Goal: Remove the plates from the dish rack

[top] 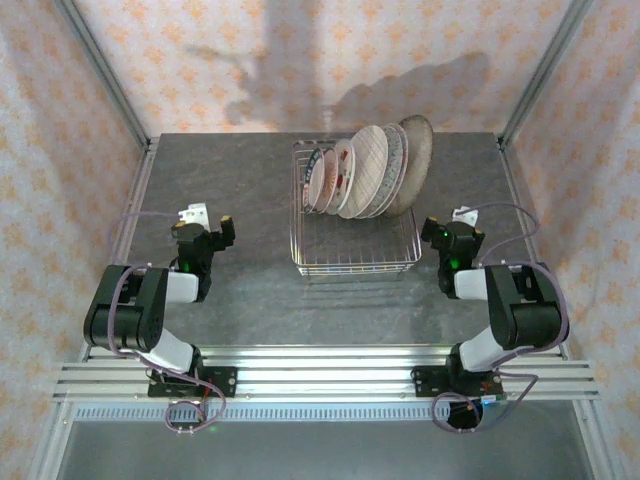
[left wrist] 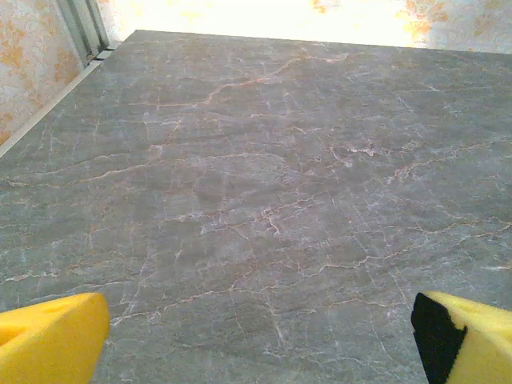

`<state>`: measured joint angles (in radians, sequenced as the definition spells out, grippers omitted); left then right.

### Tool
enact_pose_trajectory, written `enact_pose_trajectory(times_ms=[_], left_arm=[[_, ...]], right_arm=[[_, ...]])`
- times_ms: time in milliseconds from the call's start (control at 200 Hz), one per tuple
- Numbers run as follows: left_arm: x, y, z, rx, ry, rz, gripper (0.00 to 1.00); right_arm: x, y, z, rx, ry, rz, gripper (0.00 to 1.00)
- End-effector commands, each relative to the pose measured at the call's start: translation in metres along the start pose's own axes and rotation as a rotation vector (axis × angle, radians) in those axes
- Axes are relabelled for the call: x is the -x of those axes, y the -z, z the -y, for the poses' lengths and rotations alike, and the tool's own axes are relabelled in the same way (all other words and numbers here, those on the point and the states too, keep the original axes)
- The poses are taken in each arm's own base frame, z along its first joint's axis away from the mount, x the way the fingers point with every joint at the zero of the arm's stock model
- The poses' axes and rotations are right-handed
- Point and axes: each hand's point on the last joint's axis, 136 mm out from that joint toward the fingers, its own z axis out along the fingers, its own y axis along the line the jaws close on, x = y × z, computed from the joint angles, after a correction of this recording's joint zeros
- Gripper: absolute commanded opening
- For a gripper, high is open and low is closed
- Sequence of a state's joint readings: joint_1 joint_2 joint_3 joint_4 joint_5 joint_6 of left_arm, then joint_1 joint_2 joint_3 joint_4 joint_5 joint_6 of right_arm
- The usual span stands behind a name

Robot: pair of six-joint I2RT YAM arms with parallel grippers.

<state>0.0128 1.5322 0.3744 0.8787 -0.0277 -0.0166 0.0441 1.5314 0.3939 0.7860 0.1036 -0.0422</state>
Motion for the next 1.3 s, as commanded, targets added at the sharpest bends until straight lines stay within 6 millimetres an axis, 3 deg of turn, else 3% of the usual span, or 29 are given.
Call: enact_pose_trajectory(times_ms=[0, 996, 1096, 1186, 1296], left_arm=[[0.008, -0.002, -0.001, 0.015, -0.021, 0.019, 0.99], [0.009, 0.000, -0.002, 0.018, -0.019, 0.029, 0.99], [0.028, 0.021, -0.015, 0.141, -0.014, 0.087, 0.99], [0.059, 0.049, -0.020, 0.255, -0.034, 0.155, 0.99], [0.123, 0.078, -0.025, 0.334, 0.029, 0.271, 0.99]], right_arm=[[0.012, -0.001, -0.002, 0.005, -0.014, 0.028, 0.99], [0.017, 0.002, 0.000, -0.003, -0.021, 0.043, 0.99], [0.040, 0.023, 0.023, -0.142, -0.061, 0.088, 0.99], [0.081, 0.054, 0.046, -0.274, -0.087, 0.173, 0.99], [0.159, 0.104, 0.079, -0.429, -0.192, 0.339, 0.99]])
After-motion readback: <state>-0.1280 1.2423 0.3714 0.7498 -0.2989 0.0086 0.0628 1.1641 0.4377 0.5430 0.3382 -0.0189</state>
